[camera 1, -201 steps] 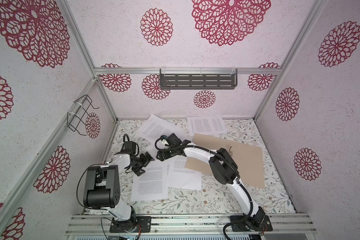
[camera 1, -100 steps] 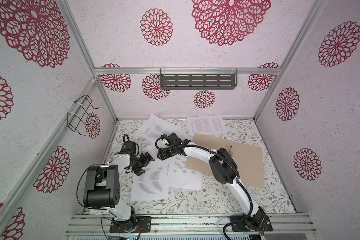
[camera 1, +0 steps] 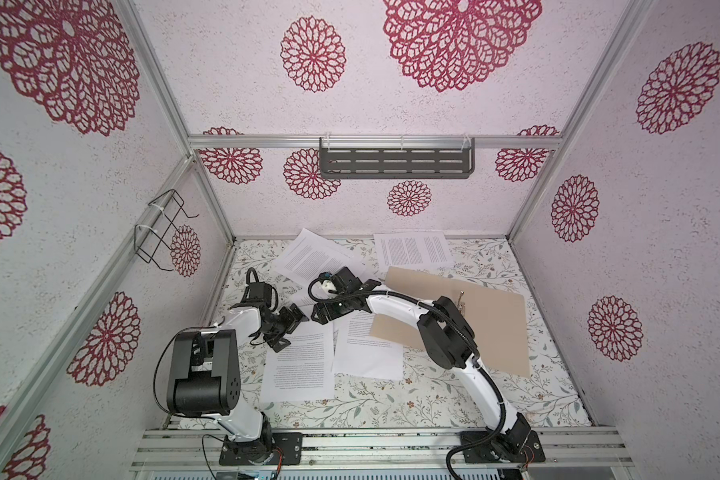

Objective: Put the files into the folder

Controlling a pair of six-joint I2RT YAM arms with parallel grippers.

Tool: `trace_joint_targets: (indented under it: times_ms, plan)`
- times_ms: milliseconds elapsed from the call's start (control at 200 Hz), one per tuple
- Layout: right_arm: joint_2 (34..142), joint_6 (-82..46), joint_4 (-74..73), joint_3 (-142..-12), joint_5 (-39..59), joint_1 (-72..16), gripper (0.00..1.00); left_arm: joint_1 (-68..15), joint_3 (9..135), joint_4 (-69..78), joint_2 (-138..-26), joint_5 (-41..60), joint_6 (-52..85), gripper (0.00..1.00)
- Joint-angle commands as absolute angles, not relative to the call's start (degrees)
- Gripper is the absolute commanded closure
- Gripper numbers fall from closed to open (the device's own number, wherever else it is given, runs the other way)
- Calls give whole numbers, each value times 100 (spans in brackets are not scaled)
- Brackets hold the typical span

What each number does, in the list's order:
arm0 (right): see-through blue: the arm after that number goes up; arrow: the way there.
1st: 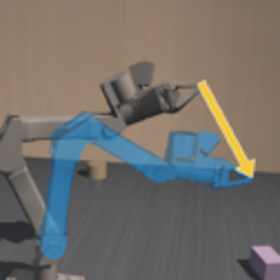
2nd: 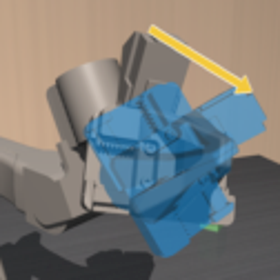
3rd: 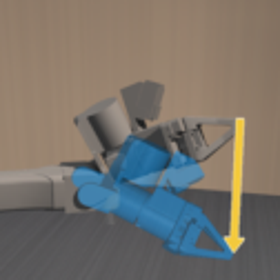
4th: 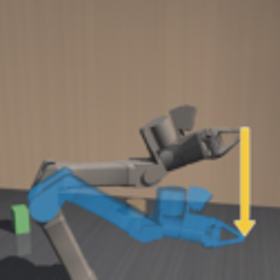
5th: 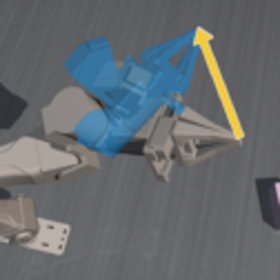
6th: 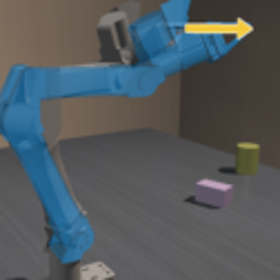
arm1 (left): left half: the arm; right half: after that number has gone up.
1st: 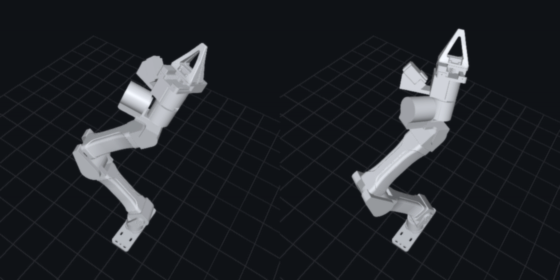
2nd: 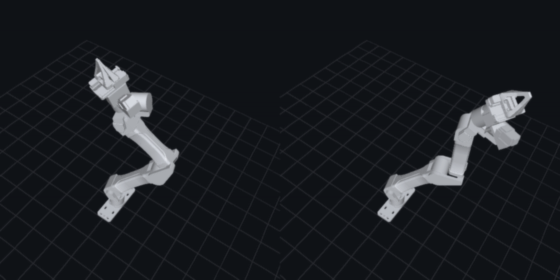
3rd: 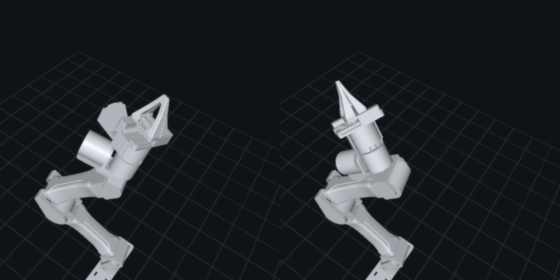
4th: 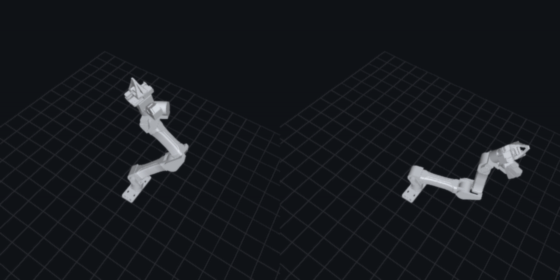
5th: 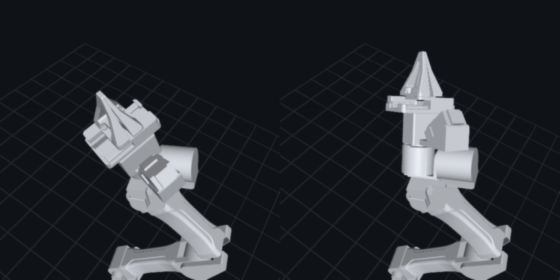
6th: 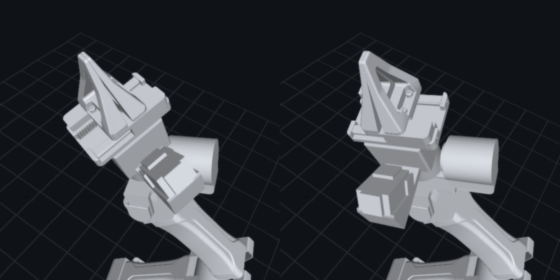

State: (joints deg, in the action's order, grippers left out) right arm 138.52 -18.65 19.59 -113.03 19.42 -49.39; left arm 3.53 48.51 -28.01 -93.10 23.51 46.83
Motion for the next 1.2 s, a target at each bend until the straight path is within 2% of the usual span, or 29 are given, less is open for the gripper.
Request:
trace_joint_targets:
  times_ms: [0,220,445,800,1191]
  plan:
    - [13606,-2130,2512,-11020,2447,-4934,12,439,4518,-2927,-9823,1645,4623,2]
    - [13070,-2584,1779,-10151,2997,-4842,12,457,4538,-2936,-9835,1652,4635,3]
    - [12712,-2646,1292,-9470,2862,-4976,15,463,4535,-2901,-9861,1677,4636,3]
    - [12699,-2781,922,-9432,2813,-5111,20,483,4496,-2883,-9842,1714,4641,3]
    - [12351,-3468,423,-8773,3032,-5114,24,519,4509,-2857,-9879,1749,4667,3]
